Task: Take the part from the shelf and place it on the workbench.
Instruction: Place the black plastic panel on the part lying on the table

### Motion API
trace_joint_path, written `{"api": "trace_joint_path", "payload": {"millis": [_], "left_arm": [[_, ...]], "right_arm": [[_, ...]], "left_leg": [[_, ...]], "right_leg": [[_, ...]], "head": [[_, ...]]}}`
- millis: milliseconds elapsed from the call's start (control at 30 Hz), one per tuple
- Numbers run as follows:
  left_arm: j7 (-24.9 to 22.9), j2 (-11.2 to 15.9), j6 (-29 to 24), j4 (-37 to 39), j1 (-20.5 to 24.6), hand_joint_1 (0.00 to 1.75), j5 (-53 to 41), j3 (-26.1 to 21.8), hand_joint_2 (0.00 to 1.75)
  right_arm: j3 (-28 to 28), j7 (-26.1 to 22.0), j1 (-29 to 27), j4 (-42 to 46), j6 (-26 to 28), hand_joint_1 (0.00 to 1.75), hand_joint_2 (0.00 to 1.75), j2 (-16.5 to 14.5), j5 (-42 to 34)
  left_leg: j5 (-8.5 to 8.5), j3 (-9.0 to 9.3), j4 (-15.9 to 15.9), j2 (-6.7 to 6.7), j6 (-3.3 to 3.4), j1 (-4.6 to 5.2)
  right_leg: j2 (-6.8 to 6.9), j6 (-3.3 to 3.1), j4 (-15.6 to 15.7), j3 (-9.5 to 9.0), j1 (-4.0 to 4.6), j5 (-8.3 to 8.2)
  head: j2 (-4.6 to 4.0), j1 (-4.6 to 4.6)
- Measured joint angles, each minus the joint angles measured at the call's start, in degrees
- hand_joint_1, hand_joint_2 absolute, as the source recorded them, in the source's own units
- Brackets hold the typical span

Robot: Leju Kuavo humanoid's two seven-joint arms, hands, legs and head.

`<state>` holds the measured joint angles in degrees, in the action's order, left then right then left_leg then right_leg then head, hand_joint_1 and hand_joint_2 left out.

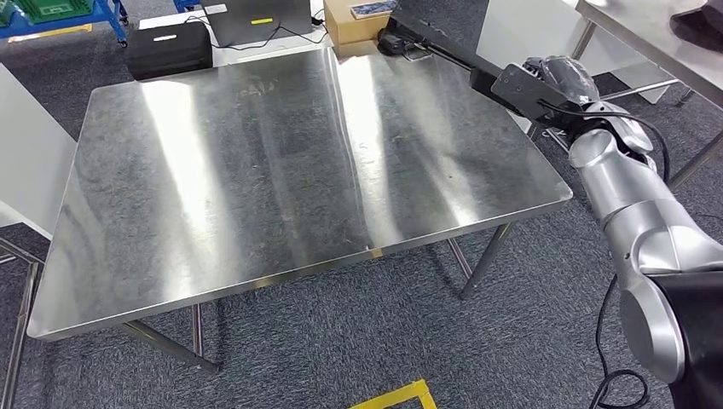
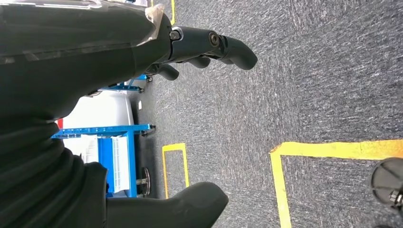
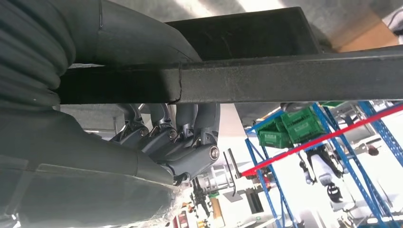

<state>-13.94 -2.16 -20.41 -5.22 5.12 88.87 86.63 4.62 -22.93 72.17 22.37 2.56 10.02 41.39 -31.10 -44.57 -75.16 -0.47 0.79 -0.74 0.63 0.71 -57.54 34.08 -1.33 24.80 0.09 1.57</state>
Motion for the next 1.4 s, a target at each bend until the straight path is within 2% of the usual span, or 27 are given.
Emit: {"api": "trace_joint_path", "payload": {"millis": [33, 100, 133, 167, 267, 333, 367, 433, 467, 500, 533, 600, 633, 667, 767, 833, 867, 933, 967, 1000, 1033, 1100, 1167, 1200, 1300, 1367, 1400], "left_arm": [[0.04, 0.01, -0.04, 0.00, 0.00, 0.00, 0.00, 0.01, 1.75], [0.17, 0.03, -0.08, 0.00, 0.03, 0.00, 0.00, 0.01, 1.75], [0.26, 0.04, -0.08, 0.00, 0.06, 0.00, 0.00, 0.01, 1.75], [0.33, 0.05, -0.08, 0.00, 0.09, 0.00, 0.00, 0.01, 1.75], [0.54, 0.05, -0.07, 0.00, 0.13, 0.00, 0.00, 0.01, 1.75], [0.68, 0.06, -0.10, 0.00, 0.18, 0.00, -0.01, 0.01, 1.75], [0.77, 0.08, -0.12, 0.00, 0.22, 0.00, -0.02, 0.01, 1.75], [0.90, 0.15, -0.15, 0.00, 0.28, 0.00, -0.05, 0.02, 1.75], [0.93, 0.15, -0.14, 0.00, 0.29, 0.00, -0.07, 0.02, 1.75], [0.93, 0.13, -0.11, -0.01, 0.28, 0.00, -0.09, 0.03, 1.75], [0.93, 0.09, -0.09, -0.01, 0.29, 0.00, -0.10, 0.03, 1.75], [0.92, 0.02, -0.07, -0.02, 0.31, 0.00, -0.12, 0.03, 1.75], [0.91, 0.01, -0.07, -0.02, 0.34, 0.00, -0.13, 0.04, 1.75], [0.88, 0.02, -0.07, -0.02, 0.34, 0.00, -0.13, 0.04, 1.75], [0.61, 0.10, -0.08, -0.02, 0.25, 0.00, -0.13, 0.05, 1.75], [0.34, 0.17, -0.11, -0.02, 0.23, 0.00, -0.13, 0.05, 1.75], [0.21, 0.20, -0.13, -0.02, 0.24, 0.00, -0.13, 0.05, 1.75], [-0.07, 0.16, -0.14, -0.02, 0.24, 0.00, -0.13, 0.05, 1.75], [-0.20, 0.15, -0.14, -0.02, 0.24, 0.00, -0.13, 0.05, 1.75], [-0.32, 0.15, -0.14, -0.02, 0.23, 0.00, -0.13, 0.05, 1.75], [-0.40, 0.16, -0.14, -0.02, 0.24, 0.00, -0.13, 0.05, 1.75], [-0.50, 0.19, -0.14, -0.02, 0.26, 0.00, -0.13, 0.05, 1.75], [-0.56, 0.20, -0.14, -0.02, 0.35, 0.00, -0.13, 0.05, 1.75], [-0.63, 0.18, -0.14, -0.02, 0.40, 0.00, -0.13, 0.05, 1.75], [-0.96, 0.11, -0.20, -0.02, 0.45, 0.00, -0.10, 0.05, 1.75], [-1.21, 0.09, -0.32, -0.02, 0.52, 0.00, -0.08, 0.05, 1.75], [-1.36, 0.09, -0.40, -0.02, 0.57, 0.00, -0.07, 0.05, 1.75]], "right_arm": [[0.09, 0.09, -0.01, -0.05, 0.08, 1.75, 1.75, -0.04, 0.30], [0.34, 0.24, 0.09, -0.08, 0.33, 1.75, 1.75, -0.07, 0.85], [0.50, 0.30, 0.19, -0.10, 0.56, 1.75, 1.75, -0.03, 1.13], [0.67, 0.36, 0.25, -0.14, 0.81, 1.75, 1.75, 0.00, 1.44], [1.30, 0.56, 0.25, -0.30, 1.57, 1.75, 1.75, 0.02, 2.77], [1.62, 0.67, 0.19, -0.41, 2.23, 1.75, 1.75, 0.03, 3.53], [1.76, 0.73, 0.12, -0.47, 2.60, 1.75, 1.75, 0.05, 3.82], [2.19, 0.97, -0.24, -0.70, 3.18, 1.75, 1.75, 0.05, 4.39], [2.40, 1.13, -0.55, -0.85, 3.33, 1.75, 1.75, 0.06, 4.68], [2.61, 1.25, -0.87, -0.99, 3.45, 1.75, 1.75, 0.06, 4.98], [2.80, 1.33, -1.11, -1.09, 3.56, 1.75, 1.75, 0.05, 5.27], [3.14, 1.36, -1.27, -1.16, 3.97, 1.75, 1.75, 0.00, 5.81], [3.32, 1.37, -1.26, -1.19, 4.20, 1.75, 1.75, -0.05, 6.04], [3.54, 1.42, -1.25, -1.23, 4.38, 1.75, 1.75, -0.10, 6.25], [4.20, 1.73, -1.35, -1.47, 4.50, 1.75, 1.75, -0.51, 6.93], [4.49, 1.82, -1.35, -1.58, 4.49, 1.75, 1.75, -0.88, 7.23], [4.63, 1.83, -1.34, -1.61, 4.48, 1.75, 1.75, -1.02, 7.36], [5.00, 1.84, -1.40, -1.70, 4.48, 1.75, 1.75, -1.15, 7.51], [5.18, 1.84, -1.49, -1.77, 4.47, 1.75, 1.75, -1.24, 7.60], [5.33, 1.84, -1.62, -1.84, 4.48, 1.75, 1.75, -1.33, 7.67], [5.44, 1.84, -1.75, -1.90, 4.48, 1.75, 1.75, -1.44, 7.77], [5.58, 1.89, -1.89, -1.93, 4.55, 1.75, 1.75, -1.65, 8.05], [5.64, 2.04, -1.87, -1.93, 4.72, 1.75, 1.75, -1.77, 8.33], [5.66, 2.13, -1.87, -1.93, 4.80, 1.75, 1.75, -1.82, 8.42], [5.72, 2.30, -1.93, -1.92, 4.98, 1.75, 1.75, -2.11, 8.46], [5.79, 2.49, -1.96, -1.92, 5.19, 1.75, 1.75, -2.33, 8.74], [5.81, 2.62, -2.07, -1.96, 5.33, 1.75, 1.75, -2.43, 8.95]], "left_leg": [[1.84, 1.13, 2.64, 0.11, 0.11, -0.01], [5.80, 5.34, 11.11, 0.85, 0.58, 0.14], [6.89, 6.99, 14.38, 1.18, 0.85, 0.30], [7.19, 7.85, 16.07, 1.40, 1.08, 0.50], [7.24, 8.17, 16.89, 0.99, 1.93, 0.76], [7.71, 8.63, 17.64, 0.72, 2.78, 0.61], [7.88, 8.81, 17.91, 0.55, 3.08, 0.52], [7.90, 8.84, 17.96, 0.06, 3.30, 0.61], [7.89, 8.85, 17.93, -0.26, 3.32, 0.63], [7.88, 8.85, 17.89, -0.57, 3.32, 0.64], [7.86, 8.86, 17.82, -0.88, 3.30, 0.64], [7.71, 8.78, 17.49, -1.45, 3.07, 0.66], [7.55, 8.65, 17.23, -1.70, 2.84, 0.77], [7.41, 8.51, 17.01, -1.89, 2.60, 0.87], [7.23, 8.22, 16.77, -2.04, 1.94, 0.89], [5.88, 7.41, 14.95, -1.40, 1.25, 0.71], [4.32, 6.25, 12.36, -0.94, 0.86, 0.55], [0.64, 2.63, 4.68, -0.37, 0.22, 0.21], [-0.42, 1.03, 1.53, -0.26, 0.04, 0.07], [-0.40, 0.29, 0.26, -0.17, -0.07, -0.01], [0.74, 0.73, 1.39, -0.02, -0.08, -0.06], [4.64, 4.49, 9.08, 0.72, 0.14, -0.06], [6.76, 7.71, 15.42, 1.32, 0.59, 0.21], [6.83, 8.21, 16.51, 1.39, 0.84, 0.40], [7.09, 8.46, 17.01, 0.80, 1.95, 0.73], [7.53, 8.87, 17.61, 0.54, 2.85, 0.64], [7.61, 8.94, 17.72, 0.37, 3.10, 0.63]], "right_leg": [[0.07, 0.01, 0.00, -0.10, 0.00, 0.07], [0.23, 0.13, 0.01, -0.34, 0.14, 0.24], [0.31, 0.27, 0.01, -0.39, 0.31, 0.35], [0.40, 0.42, 0.03, -0.40, 0.46, 0.42], [0.70, 1.29, 0.20, -0.37, 0.73, 0.56], [0.46, 1.56, -1.98, 0.69, 0.78, 1.82], [0.24, 1.42, -4.89, 2.12, 0.73, 3.19], [-0.12, 1.17, -13.02, 6.14, 0.62, 6.26], [-0.23, 1.32, -15.94, 7.71, 0.61, 7.05], [-0.31, 1.66, -16.78, 8.28, 0.61, 6.93], [-0.37, 2.11, -15.07, 7.58, 0.60, 5.88], [-0.65, 2.84, -6.89, 3.80, 0.43, 2.54], [-0.79, 2.85, -3.27, 2.02, 0.41, 1.21], [-0.92, 2.64, -0.96, 0.89, 0.41, 0.42], [-0.76, 1.50, 0.04, 0.34, 0.35, -0.11], [-0.54, 0.78, 0.20, 0.19, -0.07, -0.27], [-0.44, 0.49, 0.27, 0.12, -0.24, -0.30], [-0.26, 0.19, 0.25, 0.06, -0.21, -0.22], [-0.18, 0.19, 0.24, 0.04, -0.20, -0.20], [-0.09, 0.19, 0.24, 0.00, -0.20, -0.18], [0.01, 0.18, 0.23, -0.07, -0.22, -0.15], [0.18, 0.32, 0.23, -0.29, -0.22, -0.01], [0.36, 0.65, 0.21, -0.37, 0.16, 0.20], [0.47, 0.86, 0.23, -0.39, 0.37, 0.26], [0.67, 1.80, 0.16, -0.40, 0.63, 0.55], [0.36, 1.87, -3.08, 1.19, 0.61, 2.32], [0.15, 1.68, -6.67, 2.95, 0.48, 3.89]], "head": [[0.00, 0.00], [0.01, -0.01], [0.01, -0.06], [0.01, -0.07], [0.01, -0.14], [0.01, -0.24], [0.01, -0.32], [0.01, -0.42], [0.01, -0.44], [0.01, -0.45], [0.02, -0.48], [0.01, -0.52], [0.00, -0.53], [0.00, -0.52], [0.01, -0.50], [0.01, -0.36], [0.01, -0.26], [0.00, -0.09], [0.00, -0.09], [0.00, -0.08], [0.00, -0.09], [0.00, -0.08], [0.01, -0.14], [0.01, -0.19], [0.01, -0.28], [0.01, -0.35], [0.01, -0.39]]}}
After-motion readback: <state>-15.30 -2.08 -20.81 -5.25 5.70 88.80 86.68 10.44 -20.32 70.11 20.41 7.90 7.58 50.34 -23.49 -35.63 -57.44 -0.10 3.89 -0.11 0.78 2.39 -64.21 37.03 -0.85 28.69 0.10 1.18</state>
